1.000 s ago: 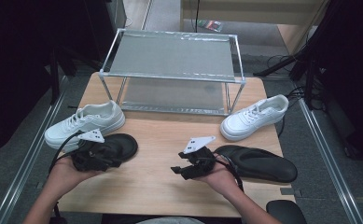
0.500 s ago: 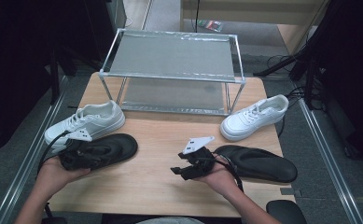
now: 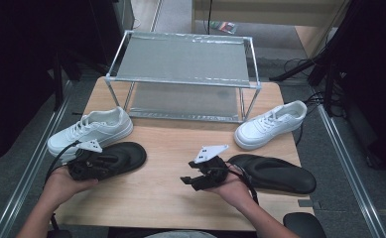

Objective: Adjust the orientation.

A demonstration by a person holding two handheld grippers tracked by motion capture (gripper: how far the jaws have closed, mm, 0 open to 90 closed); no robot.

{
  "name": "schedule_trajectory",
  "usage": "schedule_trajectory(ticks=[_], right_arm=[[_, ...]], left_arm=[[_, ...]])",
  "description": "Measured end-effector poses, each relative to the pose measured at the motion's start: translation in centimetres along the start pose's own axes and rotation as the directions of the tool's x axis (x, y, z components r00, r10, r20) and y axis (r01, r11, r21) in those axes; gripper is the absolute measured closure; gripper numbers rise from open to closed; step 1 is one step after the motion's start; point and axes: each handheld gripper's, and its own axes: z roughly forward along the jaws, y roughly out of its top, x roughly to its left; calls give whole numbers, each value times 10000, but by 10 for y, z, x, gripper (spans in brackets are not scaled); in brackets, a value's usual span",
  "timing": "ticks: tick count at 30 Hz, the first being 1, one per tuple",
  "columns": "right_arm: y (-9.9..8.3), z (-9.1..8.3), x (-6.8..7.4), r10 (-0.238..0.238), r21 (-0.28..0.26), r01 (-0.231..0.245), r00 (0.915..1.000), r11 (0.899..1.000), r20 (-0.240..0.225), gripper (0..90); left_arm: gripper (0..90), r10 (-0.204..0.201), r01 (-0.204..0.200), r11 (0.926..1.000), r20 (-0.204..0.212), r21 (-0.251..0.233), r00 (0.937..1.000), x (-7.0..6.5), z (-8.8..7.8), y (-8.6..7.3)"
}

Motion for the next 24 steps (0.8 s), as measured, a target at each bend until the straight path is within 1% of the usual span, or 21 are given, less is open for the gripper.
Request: schedule_trajectory(ticks=[1, 3, 7, 8, 9, 14, 15, 19, 20, 21, 22, 24], right_arm=[[0, 0, 0, -7, -13, 7, 10000, 10000, 6, 415], [0, -1, -1, 61, -23, -61, 10000, 10000, 32, 415], [-1, -3, -2, 76, -102, -76, 10000, 9999, 18, 415], [-1, -3, -2, 108, -89, -108, 9999, 9999, 20, 415], [-1, -3, -3, 110, -98, -110, 9999, 9999, 19, 415], [-1, -3, -3, 105, -93, -104, 9999, 9999, 13, 415], [-1, -3, -2, 132, -78, -132, 9999, 9999, 30, 414], [-2, -4, -3, 206, -99, -205, 9998, 9997, 65, 415], [-2, -4, -3, 247, -103, -246, 9997, 9996, 59, 415], [-2, -4, -3, 263, -114, -262, 9996, 9996, 64, 415], [-3, -5, -3, 252, -142, -251, 9997, 9996, 66, 415], [-3, -6, -4, 356, -157, -354, 9993, 9992, 92, 415]], left_arm=[[736, -30, 30, 10000, 65, -44, 10000, 1, 0, 0], [747, -19, 19, 10000, 190, 15, 9998, 2, 0, 1], [786, 181, -182, 9998, 380, 20, 9991, 3, 1, 2], [802, 208, -211, 9997, 404, 88, 9990, 2, 1, 3], [812, 317, -324, 9994, 427, 150, 9986, 1, 1, 4], [824, 404, -425, 9984, 566, 361, 9976, -1, 3, 9], [826, 443, -464, 9982, 527, 375, 9976, -2, 3, 9], [828, 394, -417, 9985, 600, 363, 9974, -6, 0, 14], [828, 482, -496, 9983, 453, 305, 9978, -8, -1, 16], [828, 492, -504, 9984, 437, 266, 9978, -10, -2, 18], [829, 511, -519, 9985, 480, 154, 9975, -12, -3, 19], [829, 602, -610, 9981, 570, 121, 9966, -15, -4, 23]])
